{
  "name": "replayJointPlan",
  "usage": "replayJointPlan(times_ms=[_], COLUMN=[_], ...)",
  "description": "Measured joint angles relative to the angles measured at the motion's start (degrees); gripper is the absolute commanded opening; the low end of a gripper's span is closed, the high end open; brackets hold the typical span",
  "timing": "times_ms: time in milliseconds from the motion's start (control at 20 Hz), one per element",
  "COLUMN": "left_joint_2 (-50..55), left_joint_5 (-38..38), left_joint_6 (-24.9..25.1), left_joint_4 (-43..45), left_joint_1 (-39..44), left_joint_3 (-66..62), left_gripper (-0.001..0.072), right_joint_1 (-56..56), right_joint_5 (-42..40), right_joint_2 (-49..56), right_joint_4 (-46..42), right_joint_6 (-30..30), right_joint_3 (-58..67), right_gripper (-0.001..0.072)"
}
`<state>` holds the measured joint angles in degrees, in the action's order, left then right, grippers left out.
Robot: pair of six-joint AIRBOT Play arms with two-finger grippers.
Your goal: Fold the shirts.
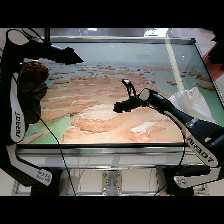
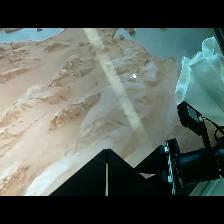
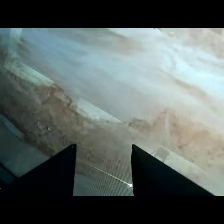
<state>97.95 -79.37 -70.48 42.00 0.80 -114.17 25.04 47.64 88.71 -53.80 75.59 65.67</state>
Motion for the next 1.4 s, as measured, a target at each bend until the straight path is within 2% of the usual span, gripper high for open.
replayJointPlan(times_ms=[1400], left_joint_2=[0.0], left_joint_5=[0.3], left_joint_6=[0.0], left_joint_4=[0.0], left_joint_1=[0.0], left_joint_3=[0.0], left_gripper=[0.0018], right_joint_1=[0.0], right_joint_5=[-0.9], right_joint_2=[0.0], right_joint_4=[0.1], right_joint_6=[0.0], right_joint_3=[0.0], right_gripper=[0.0405])
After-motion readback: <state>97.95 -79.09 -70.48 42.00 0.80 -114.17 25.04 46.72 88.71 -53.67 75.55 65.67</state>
